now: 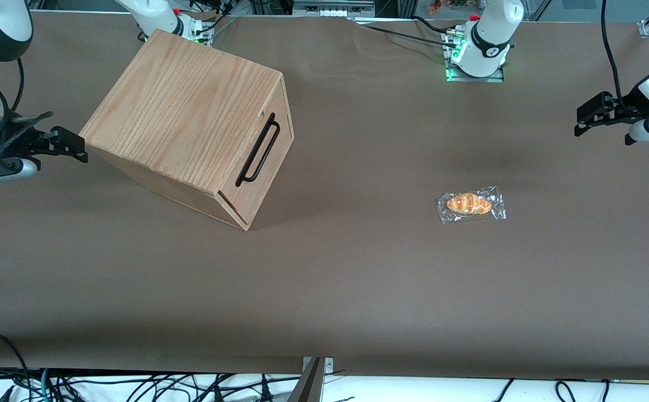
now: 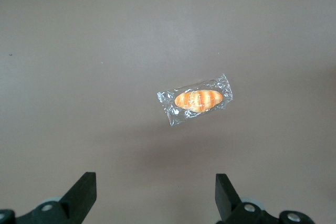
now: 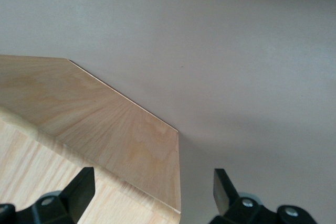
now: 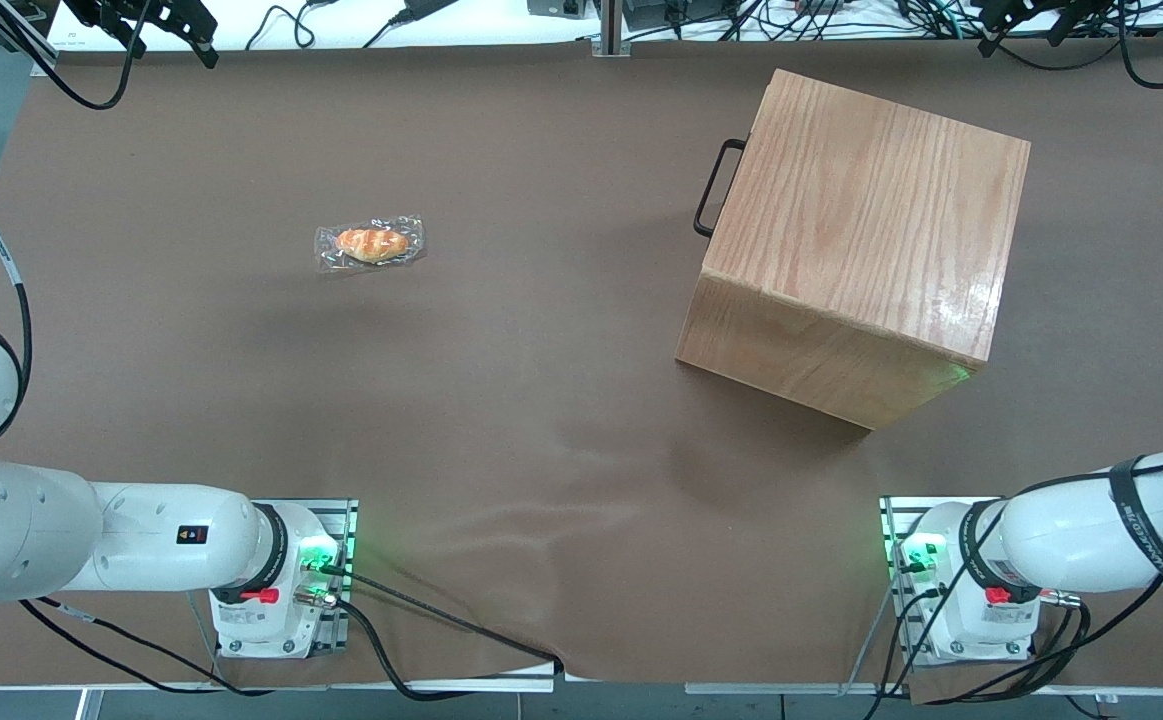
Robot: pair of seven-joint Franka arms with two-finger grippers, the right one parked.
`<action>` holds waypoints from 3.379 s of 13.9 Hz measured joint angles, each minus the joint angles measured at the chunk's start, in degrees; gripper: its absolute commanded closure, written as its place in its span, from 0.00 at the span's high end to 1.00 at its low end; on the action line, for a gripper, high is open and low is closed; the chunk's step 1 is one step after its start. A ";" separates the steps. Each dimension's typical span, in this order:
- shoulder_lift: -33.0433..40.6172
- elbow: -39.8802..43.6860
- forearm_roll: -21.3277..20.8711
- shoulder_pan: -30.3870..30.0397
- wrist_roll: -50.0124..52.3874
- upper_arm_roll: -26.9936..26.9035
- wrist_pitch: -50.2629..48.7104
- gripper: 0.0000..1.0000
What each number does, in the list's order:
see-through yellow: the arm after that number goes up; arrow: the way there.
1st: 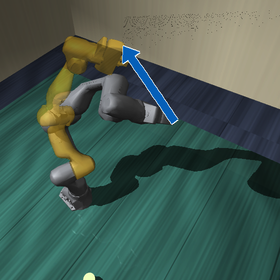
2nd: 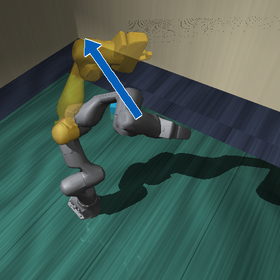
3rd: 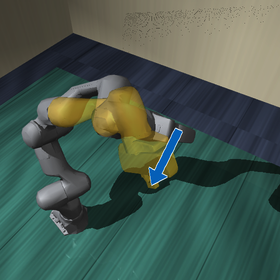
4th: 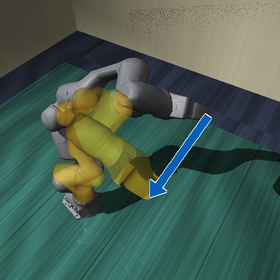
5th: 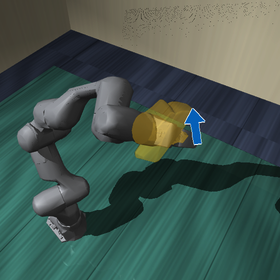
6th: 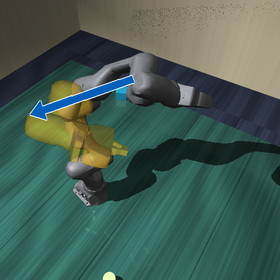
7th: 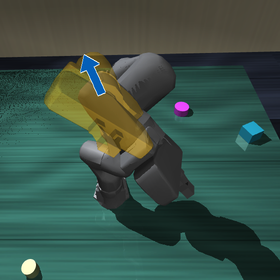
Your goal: Open top drawer with left arm
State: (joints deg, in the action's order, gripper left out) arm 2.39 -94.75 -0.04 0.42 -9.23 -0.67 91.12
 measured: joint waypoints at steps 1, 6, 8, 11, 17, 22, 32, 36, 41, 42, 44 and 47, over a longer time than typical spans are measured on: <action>0.00 0.00 0.00 0.00 0.00 0.00 0.00 1.00; 0.00 0.00 0.00 0.00 0.00 0.00 0.00 1.00; 0.00 0.00 0.00 0.00 0.00 0.00 0.00 1.00; 0.00 0.00 -0.01 0.00 0.00 0.00 0.00 1.00; -0.01 0.00 -0.01 0.01 0.00 0.00 0.00 1.00; -0.03 0.00 -0.01 0.02 0.00 0.00 0.00 1.00; -1.68 -0.15 -0.01 0.24 0.00 0.15 -0.31 1.00; -6.04 -0.34 -0.02 0.52 0.06 4.99 -2.00 1.00; -12.30 -0.33 4.20 1.35 1.91 15.84 -1.83 1.00; -13.32 -0.32 6.37 1.74 3.27 17.60 -0.18 1.00; -14.85 -0.30 9.85 3.54 7.07 20.37 4.51 1.00; -17.65 -0.04 13.40 9.92 14.69 21.32 13.72 1.00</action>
State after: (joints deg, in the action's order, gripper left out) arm -15.26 -94.80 13.36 10.34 5.45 20.65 104.84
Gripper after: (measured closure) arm 0.000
